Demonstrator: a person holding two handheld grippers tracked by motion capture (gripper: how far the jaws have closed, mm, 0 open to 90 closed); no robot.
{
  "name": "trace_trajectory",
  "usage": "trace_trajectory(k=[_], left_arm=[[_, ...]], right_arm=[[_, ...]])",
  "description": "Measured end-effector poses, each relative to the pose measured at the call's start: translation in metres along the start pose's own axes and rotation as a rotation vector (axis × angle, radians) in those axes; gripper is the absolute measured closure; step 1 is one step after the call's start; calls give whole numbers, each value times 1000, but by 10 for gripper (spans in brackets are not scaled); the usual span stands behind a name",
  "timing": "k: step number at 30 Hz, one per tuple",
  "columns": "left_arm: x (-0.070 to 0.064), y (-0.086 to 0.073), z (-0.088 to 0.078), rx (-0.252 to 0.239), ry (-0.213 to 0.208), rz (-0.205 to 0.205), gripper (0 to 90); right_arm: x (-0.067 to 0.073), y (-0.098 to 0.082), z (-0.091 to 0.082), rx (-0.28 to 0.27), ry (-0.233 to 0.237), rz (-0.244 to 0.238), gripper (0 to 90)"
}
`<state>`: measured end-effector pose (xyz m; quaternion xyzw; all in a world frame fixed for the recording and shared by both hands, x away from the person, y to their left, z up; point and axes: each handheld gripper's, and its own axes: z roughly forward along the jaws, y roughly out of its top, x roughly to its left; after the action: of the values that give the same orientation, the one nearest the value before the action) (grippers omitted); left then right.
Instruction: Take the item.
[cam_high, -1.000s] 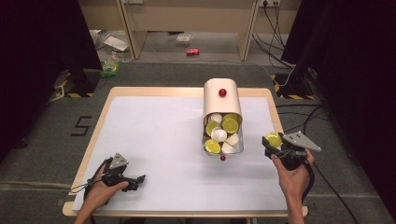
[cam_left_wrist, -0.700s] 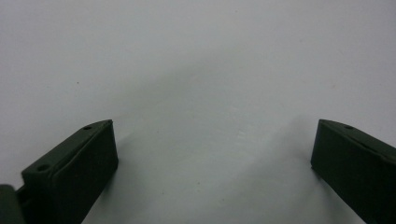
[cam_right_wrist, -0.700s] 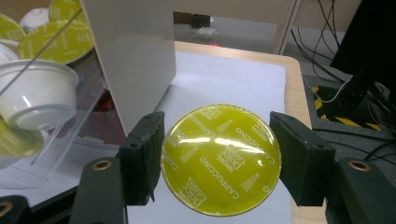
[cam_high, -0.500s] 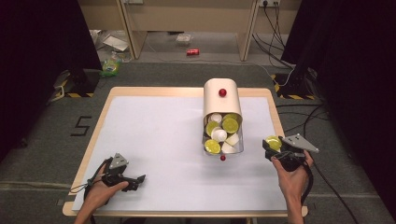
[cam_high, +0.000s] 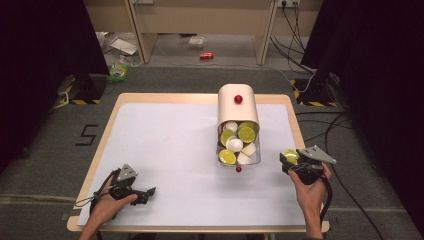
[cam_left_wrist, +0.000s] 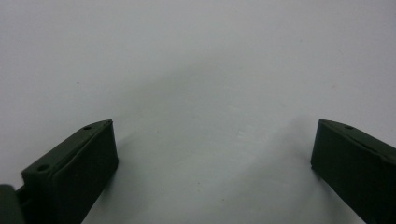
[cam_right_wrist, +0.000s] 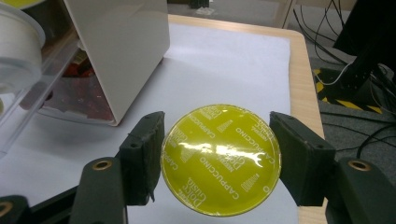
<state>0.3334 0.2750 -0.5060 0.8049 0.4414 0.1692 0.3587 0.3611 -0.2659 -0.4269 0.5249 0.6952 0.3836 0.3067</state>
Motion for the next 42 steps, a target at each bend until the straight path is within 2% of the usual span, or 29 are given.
trace_trajectory(k=[11, 22, 32, 42], left_arm=[[0, 0, 0, 0, 0, 0, 0], [0, 0, 0, 0, 0, 0, 0], [0, 0, 0, 0, 0, 0, 0], [0, 0, 0, 0, 0, 0, 0]], right_arm=[[0, -6, 6, 25, 3, -3, 384], [0, -16, 18, 78, 8, -9, 383], [1, -17, 21, 88, 18, -11, 383], [7, -22, 29, 120, 30, -26, 383]])
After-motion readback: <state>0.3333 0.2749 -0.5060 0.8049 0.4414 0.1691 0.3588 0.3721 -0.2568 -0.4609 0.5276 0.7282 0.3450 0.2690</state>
